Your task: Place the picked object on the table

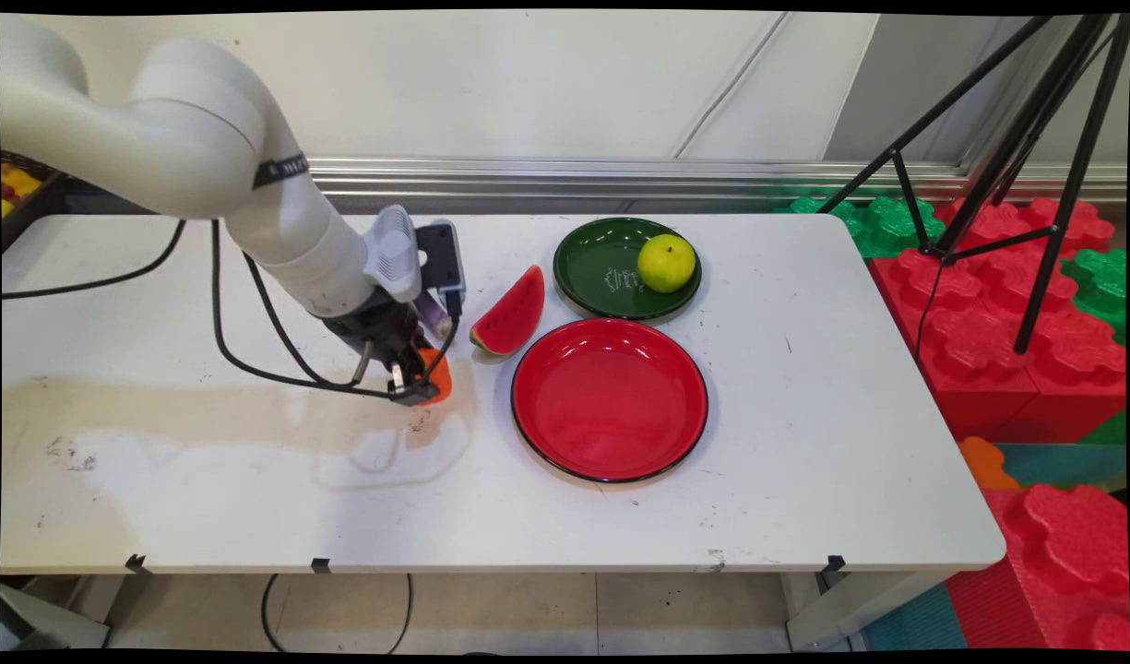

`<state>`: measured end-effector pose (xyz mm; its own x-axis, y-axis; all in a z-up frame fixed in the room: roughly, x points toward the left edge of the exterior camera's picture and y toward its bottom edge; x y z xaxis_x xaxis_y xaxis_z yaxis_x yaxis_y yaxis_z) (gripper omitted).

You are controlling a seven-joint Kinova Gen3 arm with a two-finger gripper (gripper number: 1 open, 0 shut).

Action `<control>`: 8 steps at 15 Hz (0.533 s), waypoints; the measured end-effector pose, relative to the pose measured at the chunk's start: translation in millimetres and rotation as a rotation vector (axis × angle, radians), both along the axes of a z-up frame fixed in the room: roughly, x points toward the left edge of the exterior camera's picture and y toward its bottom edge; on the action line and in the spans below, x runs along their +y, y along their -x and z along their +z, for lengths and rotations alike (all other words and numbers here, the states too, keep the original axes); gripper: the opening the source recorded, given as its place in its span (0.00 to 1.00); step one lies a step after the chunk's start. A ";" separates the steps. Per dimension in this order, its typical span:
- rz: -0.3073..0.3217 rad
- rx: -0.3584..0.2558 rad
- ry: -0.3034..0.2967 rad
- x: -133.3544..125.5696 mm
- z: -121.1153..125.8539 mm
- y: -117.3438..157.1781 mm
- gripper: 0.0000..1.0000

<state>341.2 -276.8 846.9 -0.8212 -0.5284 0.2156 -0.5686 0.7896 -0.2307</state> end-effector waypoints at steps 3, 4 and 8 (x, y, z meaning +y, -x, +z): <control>-0.019 -0.011 -0.014 -3.8 -13.9 -0.4 0.00; -0.024 -0.013 -0.017 -4.6 -16.5 -0.7 0.00; -0.044 -0.021 -0.030 -6.6 -26.2 -1.4 0.00</control>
